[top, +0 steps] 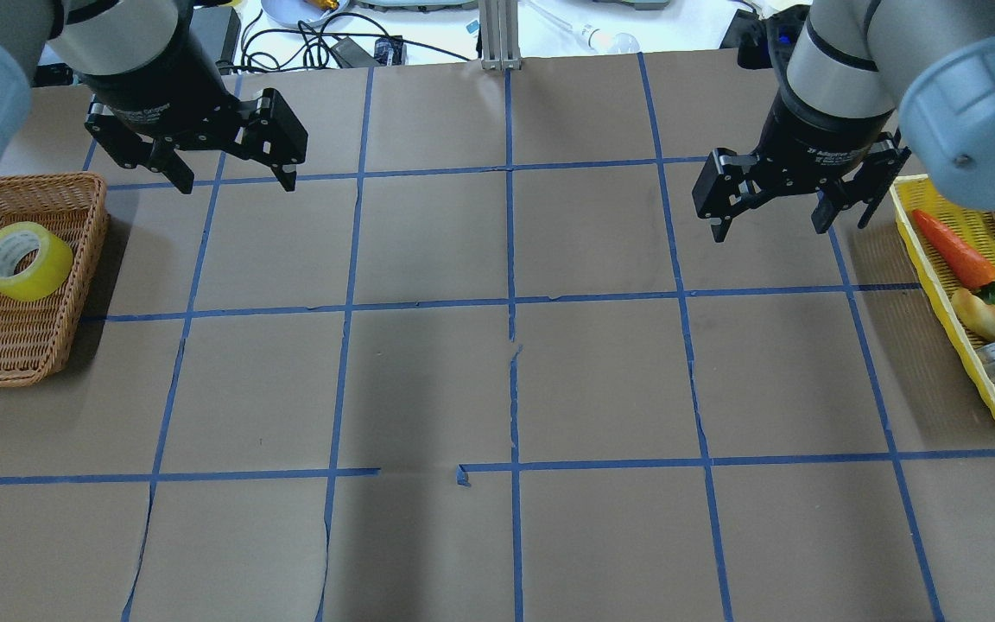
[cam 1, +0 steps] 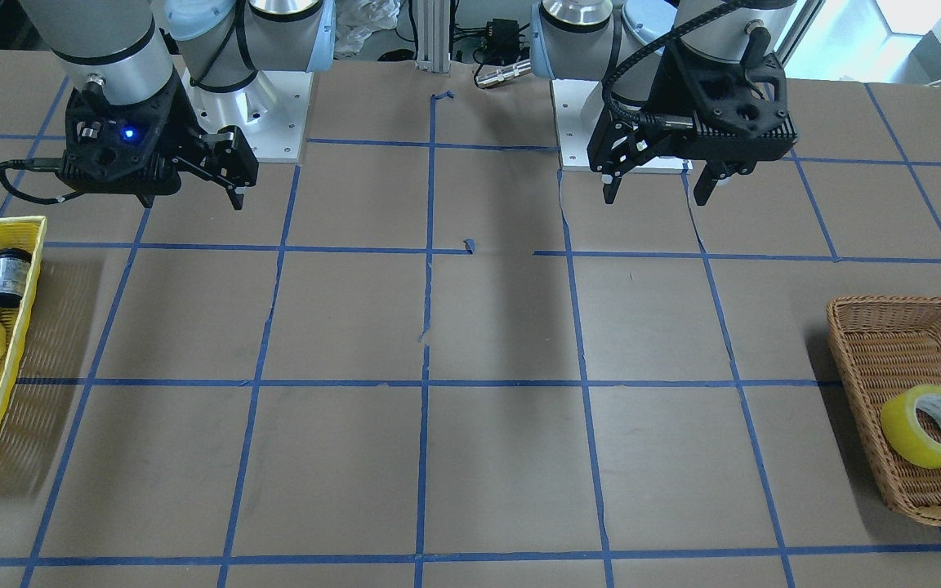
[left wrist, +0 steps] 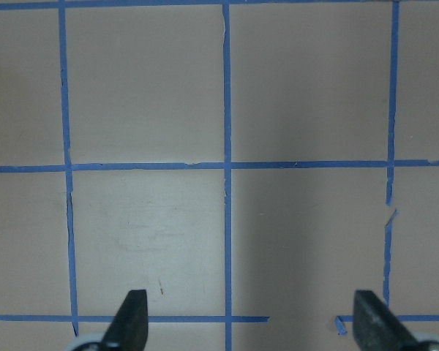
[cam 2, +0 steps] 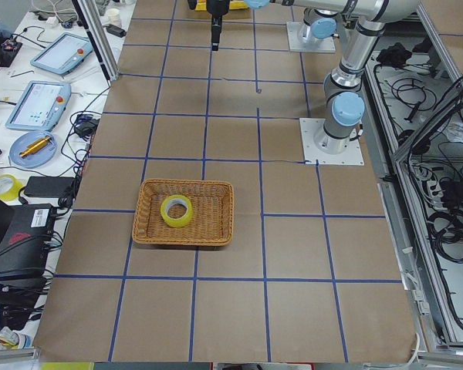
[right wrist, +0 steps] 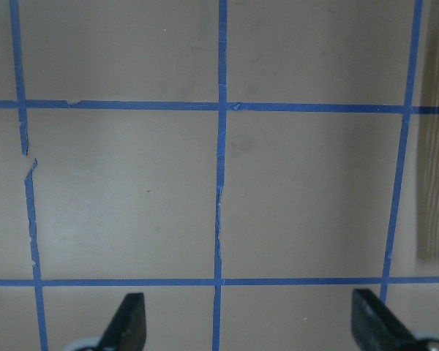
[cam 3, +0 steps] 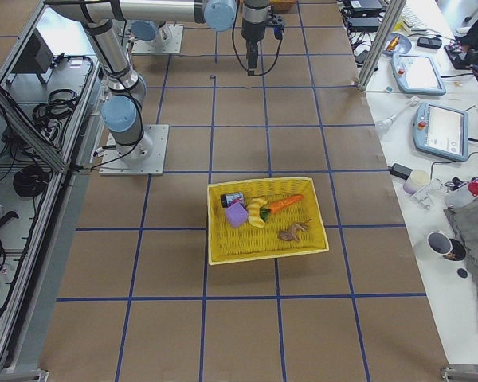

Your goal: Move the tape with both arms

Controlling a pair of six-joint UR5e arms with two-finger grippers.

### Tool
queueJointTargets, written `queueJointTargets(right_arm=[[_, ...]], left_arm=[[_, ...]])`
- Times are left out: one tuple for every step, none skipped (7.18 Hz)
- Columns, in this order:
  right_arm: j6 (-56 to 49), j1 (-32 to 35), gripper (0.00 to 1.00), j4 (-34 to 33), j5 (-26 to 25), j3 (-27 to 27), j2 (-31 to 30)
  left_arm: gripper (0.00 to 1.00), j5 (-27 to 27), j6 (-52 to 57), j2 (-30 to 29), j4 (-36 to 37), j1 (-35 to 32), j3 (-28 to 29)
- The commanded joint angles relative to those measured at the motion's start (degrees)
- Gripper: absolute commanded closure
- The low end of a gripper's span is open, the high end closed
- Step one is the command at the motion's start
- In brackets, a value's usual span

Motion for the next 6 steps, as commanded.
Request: queueJointTargets(right_arm=[[0.0,0.0,0.0,0.0,-1.0,0.0,0.0],[0.0,0.0,0.0,0.0,-1.0,0.1,0.0],[0.0,0.0,0.0,0.1,-1.1,0.1,0.0],[0.0,0.0,0.0,0.0,-1.0,0.3,0.0],[-0.1,0.0,0.0,0.0,-1.1,0.4,0.0],[0.0,0.0,0.0,0.0,-1.5,0.5,-0.1]], left_arm=[[0.0,0.0,0.2,0.3,0.3,1.1,0.2],[0.0,-0.2,0.2,0.3,0.4,0.9,-0.1],[0.0,-0.4,0.2,-0.2,0.4,1.0,0.4],[0.0,-0.3,0.2,-0.2,0.5,1.2,0.5],[0.0,-0.3,0.2,-0.8,1.0,1.1,0.4],[0.0,-0.3,0.2,-0.9,1.4,1.1,0.6]])
